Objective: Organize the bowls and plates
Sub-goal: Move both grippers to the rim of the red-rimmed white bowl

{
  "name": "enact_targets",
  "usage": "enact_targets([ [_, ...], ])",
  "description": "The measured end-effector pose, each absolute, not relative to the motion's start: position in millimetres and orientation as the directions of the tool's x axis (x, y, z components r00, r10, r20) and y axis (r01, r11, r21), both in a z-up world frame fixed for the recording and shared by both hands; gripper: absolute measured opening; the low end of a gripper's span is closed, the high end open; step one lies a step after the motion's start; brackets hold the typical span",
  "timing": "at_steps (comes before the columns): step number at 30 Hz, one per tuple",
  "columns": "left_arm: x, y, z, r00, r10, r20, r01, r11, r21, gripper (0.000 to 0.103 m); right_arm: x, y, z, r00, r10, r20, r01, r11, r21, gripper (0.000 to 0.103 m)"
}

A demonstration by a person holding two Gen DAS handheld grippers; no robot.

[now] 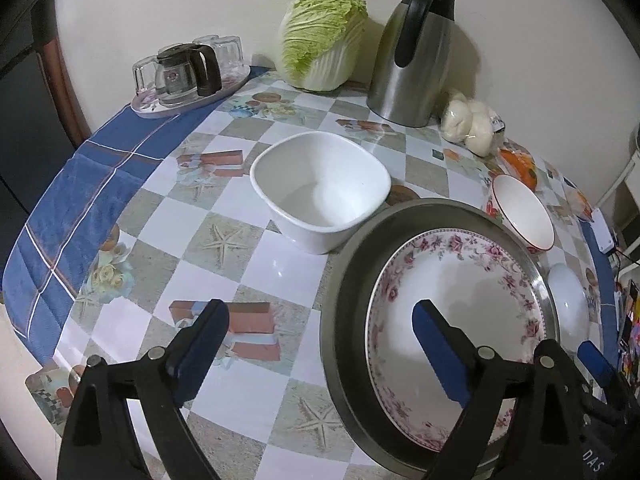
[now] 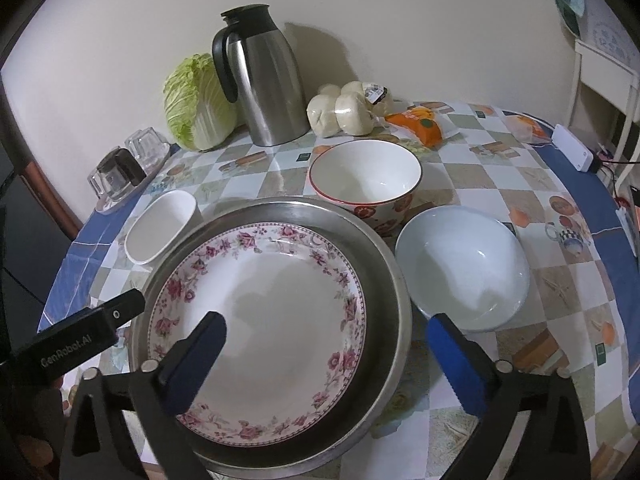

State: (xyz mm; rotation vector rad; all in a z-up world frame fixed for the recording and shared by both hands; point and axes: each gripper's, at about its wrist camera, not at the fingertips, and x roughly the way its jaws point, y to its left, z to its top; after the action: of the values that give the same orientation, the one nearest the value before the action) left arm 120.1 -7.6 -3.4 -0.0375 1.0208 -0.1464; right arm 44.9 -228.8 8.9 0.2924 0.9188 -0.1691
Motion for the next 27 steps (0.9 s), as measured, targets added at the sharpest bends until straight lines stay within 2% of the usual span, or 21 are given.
enact_targets([
  [3,121.0,-7.9,-4.0,0.515,-0.134,-0.846,0.104,0.990,-0.094,0.094,45.6,-227.9,7.3,0.592,-0.022,-0.806,0.265,0.949,0.169,0.103],
  [6,120.7,-7.6,-4.5,0.521,-0.129,-0.844,0.102,0.991,-0.088,0.099,45.9,-227.9,6.0,0.587,-0.029,-0.809,0.269,0.949,0.162,0.103],
  [16,129.8,-9.7,-7.8,0.533,-0.132,-0.836,0.095,0.991,-0.096,0.100,49.7,-235.0,1.1,0.584,-0.032,-0.811,0.286,0.943,0.168,0.103],
  [21,142.2,-16.8,-8.3,0.545,-0.118,-0.830,0.096,0.992,-0.078,0.100,50.1,-248.8,1.0,0.597,-0.021,-0.802,0.321,0.922,0.215,0.103],
  [27,153.0,-22.1,3.7,0.574,-0.157,-0.804,0.103,0.988,-0.119,0.100,49.0,-266.5,9.8,0.621,-0.038,-0.783,0.366,0.897,0.247,0.103],
])
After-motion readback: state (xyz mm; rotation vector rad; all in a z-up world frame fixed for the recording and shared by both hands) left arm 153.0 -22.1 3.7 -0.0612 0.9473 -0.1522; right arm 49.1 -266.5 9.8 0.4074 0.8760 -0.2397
